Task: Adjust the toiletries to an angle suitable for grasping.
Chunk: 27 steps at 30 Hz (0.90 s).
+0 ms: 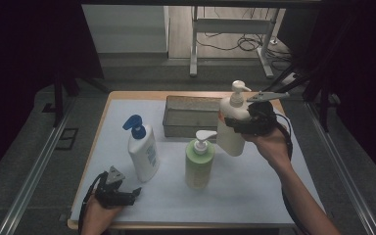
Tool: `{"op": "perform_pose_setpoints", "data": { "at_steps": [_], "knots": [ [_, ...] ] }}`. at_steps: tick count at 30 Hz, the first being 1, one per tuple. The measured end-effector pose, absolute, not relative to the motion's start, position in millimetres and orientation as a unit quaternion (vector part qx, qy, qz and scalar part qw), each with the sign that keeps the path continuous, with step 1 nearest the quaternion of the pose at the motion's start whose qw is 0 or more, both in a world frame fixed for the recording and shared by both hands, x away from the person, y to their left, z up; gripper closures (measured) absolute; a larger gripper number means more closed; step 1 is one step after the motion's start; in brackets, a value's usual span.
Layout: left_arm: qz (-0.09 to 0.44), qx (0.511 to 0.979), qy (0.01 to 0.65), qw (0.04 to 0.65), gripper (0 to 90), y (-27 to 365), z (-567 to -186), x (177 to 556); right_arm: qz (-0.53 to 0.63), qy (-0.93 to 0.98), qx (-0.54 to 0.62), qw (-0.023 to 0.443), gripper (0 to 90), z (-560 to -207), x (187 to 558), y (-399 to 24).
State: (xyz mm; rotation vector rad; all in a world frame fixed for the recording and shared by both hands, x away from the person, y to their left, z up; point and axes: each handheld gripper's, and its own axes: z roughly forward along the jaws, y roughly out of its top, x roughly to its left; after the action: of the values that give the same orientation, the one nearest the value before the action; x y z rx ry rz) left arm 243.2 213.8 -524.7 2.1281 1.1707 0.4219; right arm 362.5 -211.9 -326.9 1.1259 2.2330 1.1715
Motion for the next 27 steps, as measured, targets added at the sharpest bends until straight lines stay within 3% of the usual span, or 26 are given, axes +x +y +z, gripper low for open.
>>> {"op": "perform_pose_setpoints", "data": {
  "at_steps": [27],
  "knots": [
    [0.161, 0.815, 0.448, 0.332, 10.7, 214, -525, 243, 0.427, 0.771, 0.42, 0.217, 36.5, -324, 415, -170]
  ]
}}
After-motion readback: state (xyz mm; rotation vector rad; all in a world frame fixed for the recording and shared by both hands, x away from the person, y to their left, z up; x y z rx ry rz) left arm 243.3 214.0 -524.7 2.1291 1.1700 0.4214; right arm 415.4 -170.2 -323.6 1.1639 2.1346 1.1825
